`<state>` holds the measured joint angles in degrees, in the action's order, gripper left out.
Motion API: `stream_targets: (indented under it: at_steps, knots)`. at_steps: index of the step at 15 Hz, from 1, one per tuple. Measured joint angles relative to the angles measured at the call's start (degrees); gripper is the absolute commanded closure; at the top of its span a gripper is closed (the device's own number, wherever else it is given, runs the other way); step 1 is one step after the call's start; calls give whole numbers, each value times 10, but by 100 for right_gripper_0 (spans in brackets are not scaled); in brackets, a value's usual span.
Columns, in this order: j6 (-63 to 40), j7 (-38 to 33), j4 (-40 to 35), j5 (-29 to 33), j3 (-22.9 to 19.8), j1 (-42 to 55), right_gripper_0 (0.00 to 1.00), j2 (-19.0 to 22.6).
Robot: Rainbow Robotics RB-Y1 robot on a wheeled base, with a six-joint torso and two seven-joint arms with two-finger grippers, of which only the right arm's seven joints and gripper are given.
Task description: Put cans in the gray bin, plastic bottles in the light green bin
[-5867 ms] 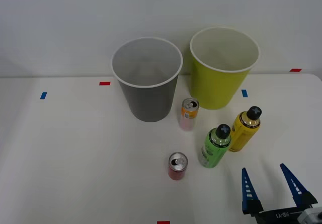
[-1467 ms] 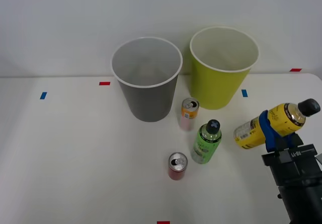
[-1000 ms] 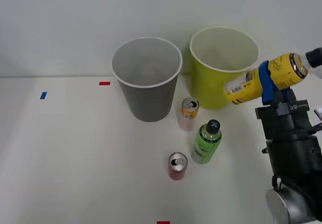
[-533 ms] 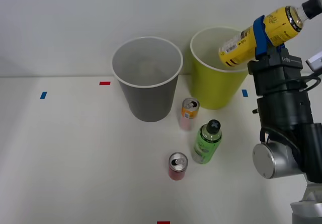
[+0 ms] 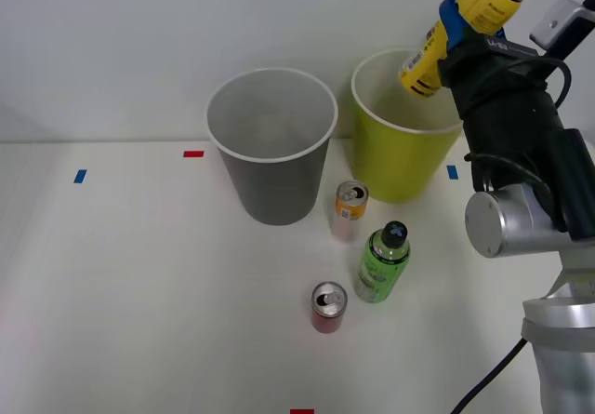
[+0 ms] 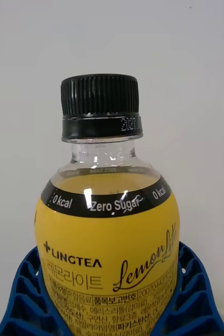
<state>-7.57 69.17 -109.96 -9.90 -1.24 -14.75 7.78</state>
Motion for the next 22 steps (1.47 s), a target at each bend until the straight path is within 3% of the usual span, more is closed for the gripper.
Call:
stream_targets:
  at_steps: [5,12,17,18,19,20,22]
  knots:
    - [-76,24,1,26,5,-27,100,-8]
    - [-78,35,5,35,-4,-45,100,-12]
    - [-72,44,50,37,-16,-79,100,-14]
    - [-71,44,50,37,-17,-80,61,-14]
    - [-70,44,50,38,-17,-80,10,-14]
    - [-70,44,50,38,-18,-80,0,-14]
    - [-70,45,50,38,-19,-80,0,-15]
